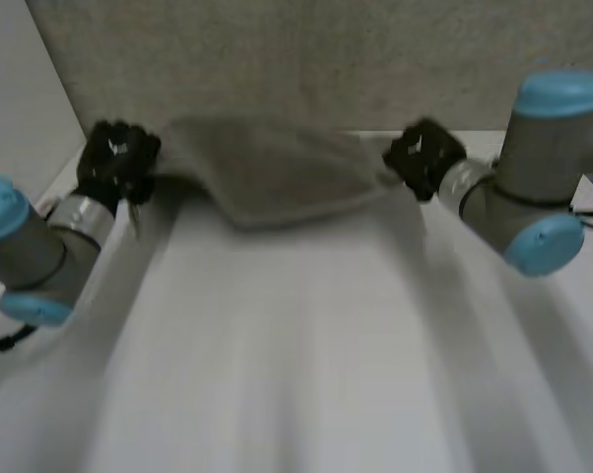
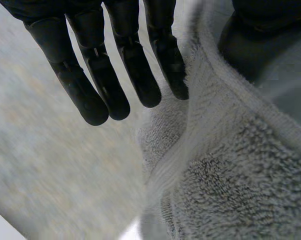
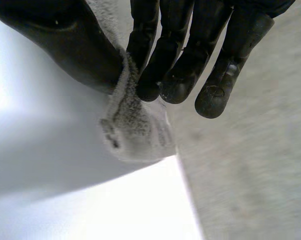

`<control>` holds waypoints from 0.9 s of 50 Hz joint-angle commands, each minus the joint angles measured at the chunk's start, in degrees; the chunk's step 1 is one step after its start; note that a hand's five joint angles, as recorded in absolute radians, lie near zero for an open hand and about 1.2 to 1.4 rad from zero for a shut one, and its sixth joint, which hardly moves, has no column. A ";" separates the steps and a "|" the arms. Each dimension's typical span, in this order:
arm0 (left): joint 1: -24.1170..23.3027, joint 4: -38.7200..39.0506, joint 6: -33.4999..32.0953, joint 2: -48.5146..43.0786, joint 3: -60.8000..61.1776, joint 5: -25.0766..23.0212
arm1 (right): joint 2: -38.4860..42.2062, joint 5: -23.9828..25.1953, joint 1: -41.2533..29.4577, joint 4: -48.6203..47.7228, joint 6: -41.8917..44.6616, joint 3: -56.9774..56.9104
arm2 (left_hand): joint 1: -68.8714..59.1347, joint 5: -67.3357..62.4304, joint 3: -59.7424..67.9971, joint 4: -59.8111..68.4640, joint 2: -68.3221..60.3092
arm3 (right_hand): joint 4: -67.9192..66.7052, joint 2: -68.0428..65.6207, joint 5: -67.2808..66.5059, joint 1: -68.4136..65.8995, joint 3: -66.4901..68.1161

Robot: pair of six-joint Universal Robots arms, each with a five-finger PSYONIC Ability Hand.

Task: Fold the towel.

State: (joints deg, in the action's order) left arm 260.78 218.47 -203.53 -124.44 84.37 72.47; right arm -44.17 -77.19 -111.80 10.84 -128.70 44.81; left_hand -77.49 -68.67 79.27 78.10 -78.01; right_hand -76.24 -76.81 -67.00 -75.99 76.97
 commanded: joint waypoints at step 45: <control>11.33 -15.62 4.55 38.35 27.71 -19.20 | -42.14 5.03 16.09 12.98 -0.59 32.98 | -2.51 -1.33 0.73 1.90 -1.99 | -3.76 -3.19 -3.00 -4.01 3.03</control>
State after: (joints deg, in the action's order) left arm 272.34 201.11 -198.29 -78.76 115.43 54.61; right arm -89.05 -72.42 -96.22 24.97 -129.13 78.57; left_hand -77.50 -68.67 79.28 78.10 -78.01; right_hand -76.24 -76.81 -67.00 -76.00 76.97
